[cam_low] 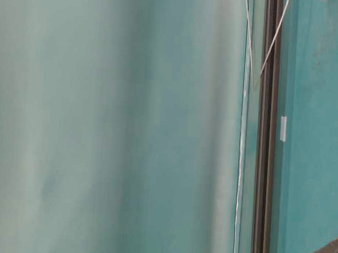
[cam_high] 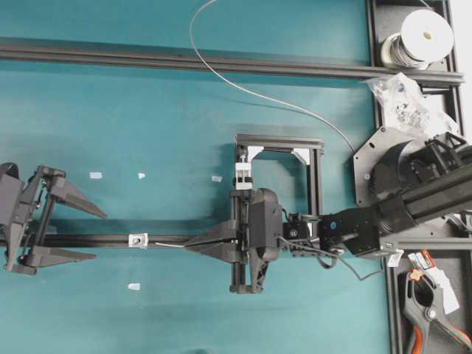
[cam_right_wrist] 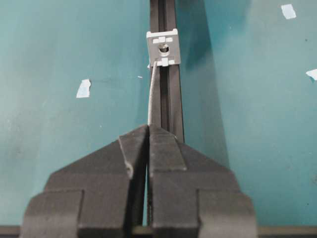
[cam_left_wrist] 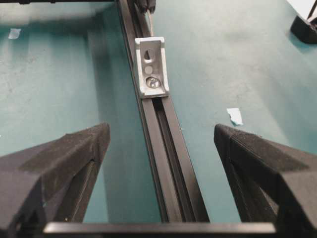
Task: Insert the wire through the hole in the metal fitting.
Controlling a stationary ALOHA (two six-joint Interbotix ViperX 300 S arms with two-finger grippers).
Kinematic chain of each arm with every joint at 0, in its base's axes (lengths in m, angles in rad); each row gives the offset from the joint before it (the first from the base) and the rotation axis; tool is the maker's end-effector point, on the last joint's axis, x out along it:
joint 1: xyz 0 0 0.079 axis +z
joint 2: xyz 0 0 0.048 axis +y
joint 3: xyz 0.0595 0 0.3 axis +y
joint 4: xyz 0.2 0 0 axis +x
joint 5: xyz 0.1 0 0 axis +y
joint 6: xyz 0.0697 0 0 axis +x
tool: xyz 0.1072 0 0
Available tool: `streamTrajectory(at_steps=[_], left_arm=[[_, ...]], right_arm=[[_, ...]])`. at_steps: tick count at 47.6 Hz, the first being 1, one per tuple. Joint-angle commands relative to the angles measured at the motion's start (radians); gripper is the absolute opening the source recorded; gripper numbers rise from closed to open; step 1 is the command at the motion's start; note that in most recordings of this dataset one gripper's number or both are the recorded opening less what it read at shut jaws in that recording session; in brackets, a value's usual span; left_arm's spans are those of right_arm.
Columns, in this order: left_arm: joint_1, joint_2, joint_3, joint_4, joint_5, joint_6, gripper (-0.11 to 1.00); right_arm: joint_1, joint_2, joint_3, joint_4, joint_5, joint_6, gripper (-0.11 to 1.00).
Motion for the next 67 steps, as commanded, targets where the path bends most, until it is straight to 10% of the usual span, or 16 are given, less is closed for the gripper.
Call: streamTrajectory(at_steps=[1,67], left_arm=[[-0.003,-0.021,-0.008,0.0,-0.008,0.002,0.77],[-0.003,-0.023,-0.012,0.0,-0.006,0.002,0.77]], right_arm=[[-0.005,-0.006,-0.02,0.002,-0.003,-0.002,-0.01],[-0.028,0.026,-0.074,-0.012,-0.003,-0.04,-0.01]])
